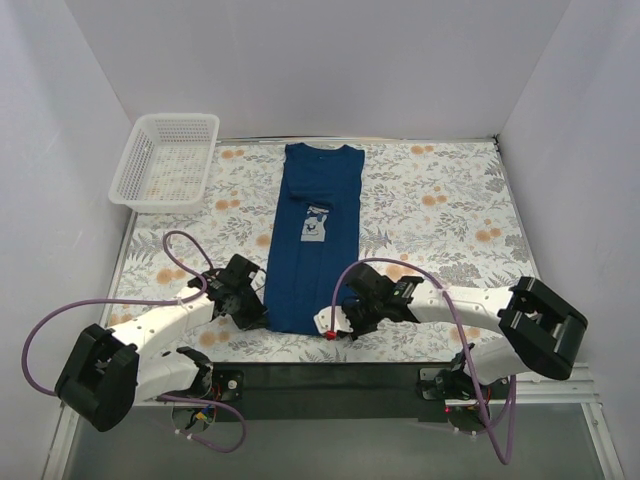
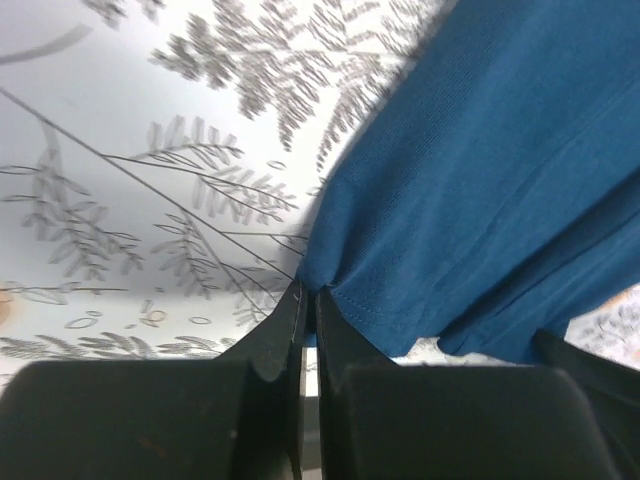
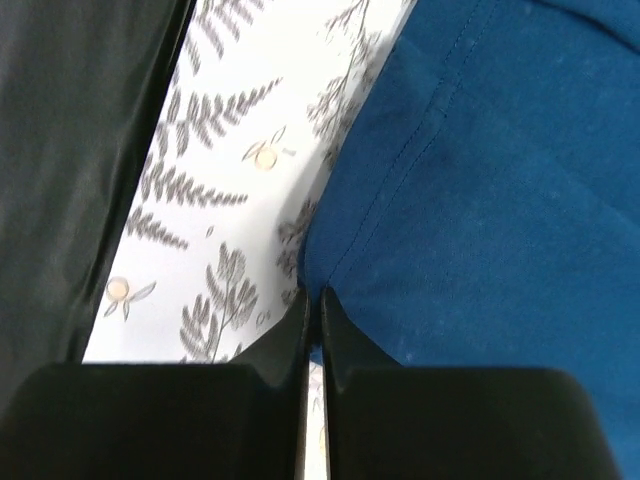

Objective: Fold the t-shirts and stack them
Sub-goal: Fold the tshirt

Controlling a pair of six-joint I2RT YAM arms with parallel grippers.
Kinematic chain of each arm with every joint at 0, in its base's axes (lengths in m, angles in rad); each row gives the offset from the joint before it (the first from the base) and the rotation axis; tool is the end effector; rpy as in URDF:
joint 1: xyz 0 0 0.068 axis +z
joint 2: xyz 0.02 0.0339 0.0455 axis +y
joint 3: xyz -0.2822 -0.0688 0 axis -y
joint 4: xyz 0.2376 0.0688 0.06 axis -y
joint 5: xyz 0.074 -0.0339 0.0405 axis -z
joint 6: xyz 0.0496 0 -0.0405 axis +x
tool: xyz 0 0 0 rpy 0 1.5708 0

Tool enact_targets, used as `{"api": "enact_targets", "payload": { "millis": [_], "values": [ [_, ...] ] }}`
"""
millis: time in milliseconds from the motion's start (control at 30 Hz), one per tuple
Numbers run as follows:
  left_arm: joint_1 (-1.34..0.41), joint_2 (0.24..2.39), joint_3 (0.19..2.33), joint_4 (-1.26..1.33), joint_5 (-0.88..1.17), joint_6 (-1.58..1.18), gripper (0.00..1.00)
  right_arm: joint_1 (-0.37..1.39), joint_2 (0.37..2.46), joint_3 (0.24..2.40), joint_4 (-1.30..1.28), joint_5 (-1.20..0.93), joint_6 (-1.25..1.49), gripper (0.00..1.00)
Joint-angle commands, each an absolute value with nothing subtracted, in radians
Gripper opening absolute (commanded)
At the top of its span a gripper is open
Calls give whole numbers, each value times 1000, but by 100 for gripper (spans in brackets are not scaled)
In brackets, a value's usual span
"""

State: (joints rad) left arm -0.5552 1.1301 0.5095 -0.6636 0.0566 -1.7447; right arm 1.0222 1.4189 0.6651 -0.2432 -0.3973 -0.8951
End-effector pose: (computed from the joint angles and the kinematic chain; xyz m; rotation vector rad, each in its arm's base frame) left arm 0.1368 -0.0882 0.1609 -1.6958 2.5291 -0.4362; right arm 0.1174 0.2289 0.1730 -2.1660 1.3364 0.5580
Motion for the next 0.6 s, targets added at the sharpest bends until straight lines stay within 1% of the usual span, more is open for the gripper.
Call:
{"api": "enact_targets", "payload": {
  "millis": [0,200,333,433,500,533,567],
  "values": [
    [-595,1118,480,-623,153,-1778,0,1025,1355,624,-339,-331,-956,6],
    [-725,1137,506,-588,152,-1870,0,999,1206,537,-432,-272,-1074,1],
    [-819,1176,518,-540,146,-1943,0,908,1096,500,-526,-287,-1184,1],
    [-874,1236,525,-514,127,-1963,1,871,1065,488,-555,-307,-1221,1],
    [-884,1249,526,-508,117,-1965,6,871,1066,488,-554,-319,-1217,4],
    [-884,1243,523,-506,107,-1968,9,870,1077,491,-554,-327,-1210,9],
    [-884,1232,520,-503,101,-1970,15,870,1086,495,-554,-343,-1206,13]
  ]
}}
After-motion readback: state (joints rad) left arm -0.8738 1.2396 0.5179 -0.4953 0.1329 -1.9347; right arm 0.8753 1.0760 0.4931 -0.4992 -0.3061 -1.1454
